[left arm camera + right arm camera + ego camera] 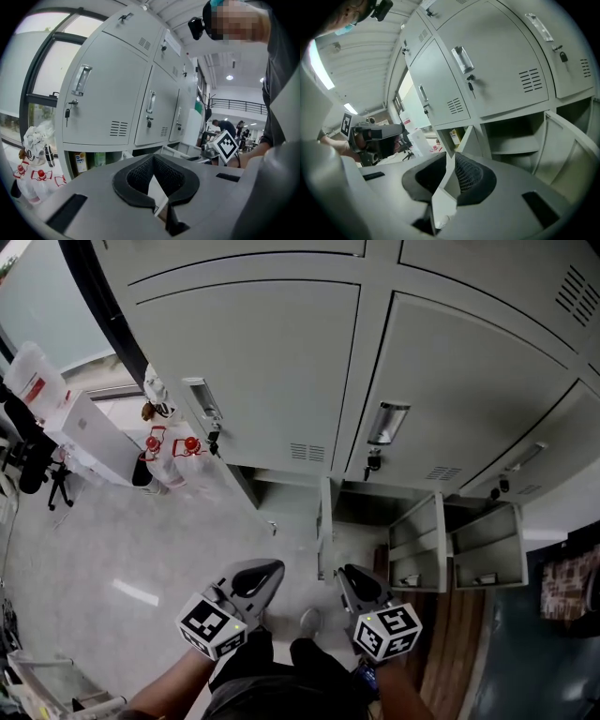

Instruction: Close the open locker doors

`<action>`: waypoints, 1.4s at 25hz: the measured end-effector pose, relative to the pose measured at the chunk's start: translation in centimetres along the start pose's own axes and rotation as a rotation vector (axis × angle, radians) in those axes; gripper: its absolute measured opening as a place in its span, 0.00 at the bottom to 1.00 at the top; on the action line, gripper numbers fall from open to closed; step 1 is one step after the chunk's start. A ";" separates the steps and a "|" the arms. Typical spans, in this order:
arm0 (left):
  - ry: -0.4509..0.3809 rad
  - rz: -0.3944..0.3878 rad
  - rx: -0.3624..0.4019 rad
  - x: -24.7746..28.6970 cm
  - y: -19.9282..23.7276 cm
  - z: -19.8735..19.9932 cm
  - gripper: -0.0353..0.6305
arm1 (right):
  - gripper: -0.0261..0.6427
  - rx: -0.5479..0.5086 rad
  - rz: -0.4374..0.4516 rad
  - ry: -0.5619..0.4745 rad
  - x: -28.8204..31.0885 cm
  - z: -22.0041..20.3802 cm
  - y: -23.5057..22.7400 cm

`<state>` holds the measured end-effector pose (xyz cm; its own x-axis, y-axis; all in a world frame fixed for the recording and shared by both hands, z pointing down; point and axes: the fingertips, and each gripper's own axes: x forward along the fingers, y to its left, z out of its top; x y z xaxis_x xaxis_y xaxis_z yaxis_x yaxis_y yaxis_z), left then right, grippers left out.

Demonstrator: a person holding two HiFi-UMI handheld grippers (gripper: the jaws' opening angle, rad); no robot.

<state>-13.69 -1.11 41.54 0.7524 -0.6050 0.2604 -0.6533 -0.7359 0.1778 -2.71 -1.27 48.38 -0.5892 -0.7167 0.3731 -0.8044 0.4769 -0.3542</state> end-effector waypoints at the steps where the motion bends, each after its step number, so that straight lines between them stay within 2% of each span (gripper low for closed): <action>1: 0.005 -0.006 0.001 0.2 0.1 -0.1 0.07 | 0.06 0.011 0.001 0.010 0.2 -0.4 -0.2; 15: 0.026 -0.083 -0.016 0.6 1.0 -1.4 0.07 | 0.07 0.073 -0.050 0.095 1.8 -3.6 0.0; 35: 0.004 -0.083 -0.040 -0.8 3.4 -1.6 0.07 | 0.07 0.063 -0.050 0.134 3.6 -3.9 2.2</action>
<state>-16.62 -2.65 43.48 0.8036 -0.5413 0.2473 -0.5918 -0.7707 0.2363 -6.85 -0.83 52.28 -0.5567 -0.6627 0.5010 -0.8292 0.4062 -0.3840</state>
